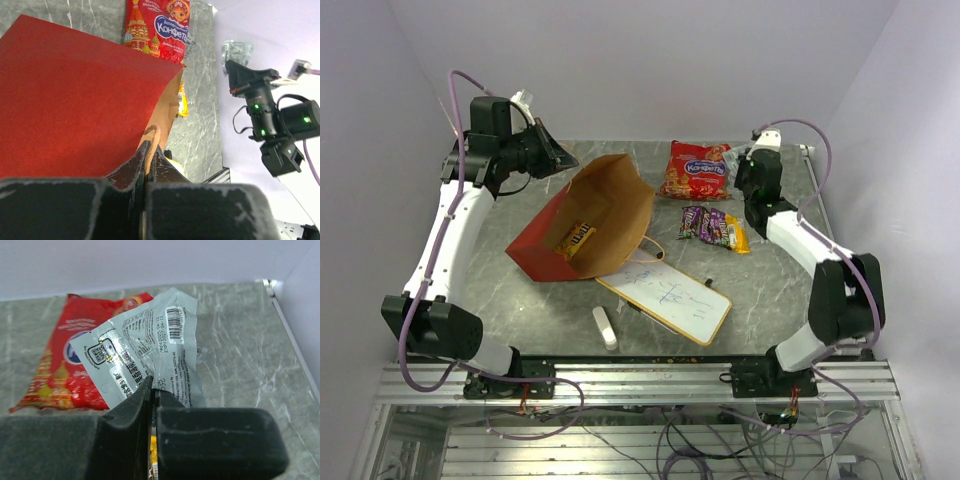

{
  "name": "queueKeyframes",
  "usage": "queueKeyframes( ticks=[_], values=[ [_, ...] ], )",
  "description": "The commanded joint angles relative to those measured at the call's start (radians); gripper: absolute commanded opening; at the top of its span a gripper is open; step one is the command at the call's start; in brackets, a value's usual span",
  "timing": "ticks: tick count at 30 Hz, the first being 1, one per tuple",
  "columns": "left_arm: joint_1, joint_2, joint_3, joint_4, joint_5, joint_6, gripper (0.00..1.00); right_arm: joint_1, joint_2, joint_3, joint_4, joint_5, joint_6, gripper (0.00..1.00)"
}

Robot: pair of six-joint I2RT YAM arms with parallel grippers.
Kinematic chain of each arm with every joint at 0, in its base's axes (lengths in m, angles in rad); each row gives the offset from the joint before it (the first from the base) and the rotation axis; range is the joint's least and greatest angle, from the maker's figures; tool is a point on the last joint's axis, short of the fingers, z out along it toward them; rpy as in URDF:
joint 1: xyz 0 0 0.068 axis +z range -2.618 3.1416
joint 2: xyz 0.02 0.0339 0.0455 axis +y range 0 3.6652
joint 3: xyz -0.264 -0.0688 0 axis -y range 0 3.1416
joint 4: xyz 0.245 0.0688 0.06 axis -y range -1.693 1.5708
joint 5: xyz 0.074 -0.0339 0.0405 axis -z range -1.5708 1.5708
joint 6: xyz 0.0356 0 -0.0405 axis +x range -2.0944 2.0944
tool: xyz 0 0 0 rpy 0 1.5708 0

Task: Take the snacks out of the paper bag
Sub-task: Place the snack at the center of the board.

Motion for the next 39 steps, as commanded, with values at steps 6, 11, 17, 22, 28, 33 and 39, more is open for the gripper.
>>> queueKeyframes(
  ticks=[6, 11, 17, 22, 28, 33, 39],
  values=[
    [0.009, 0.008, -0.003, 0.028, 0.048, 0.0, 0.07, -0.145, 0.254, 0.128, -0.097, -0.07, 0.07, 0.0],
    [0.009, 0.018, -0.016, 0.039, 0.061, -0.006, 0.07, -0.16, 0.337, 0.149, -0.105, -0.011, -0.028, 0.0],
    [0.009, 0.042, -0.001, 0.04, 0.075, -0.007, 0.07, -0.174, 0.419, 0.192, -0.104, -0.092, -0.089, 0.0],
    [0.007, 0.051, 0.007, 0.042, 0.078, -0.007, 0.07, -0.175, 0.438, 0.197, -0.067, -0.113, -0.065, 0.0],
    [0.007, 0.054, 0.007, 0.045, 0.081, -0.011, 0.07, -0.175, 0.526, 0.291, -0.096, -0.142, -0.06, 0.0],
    [0.007, 0.047, 0.01, 0.04, 0.078, -0.01, 0.07, -0.175, 0.532, 0.303, -0.112, -0.175, -0.019, 0.18],
    [0.007, 0.039, -0.015, 0.062, 0.091, -0.03, 0.07, -0.175, 0.472, 0.271, -0.156, -0.108, -0.046, 0.37]
  ],
)
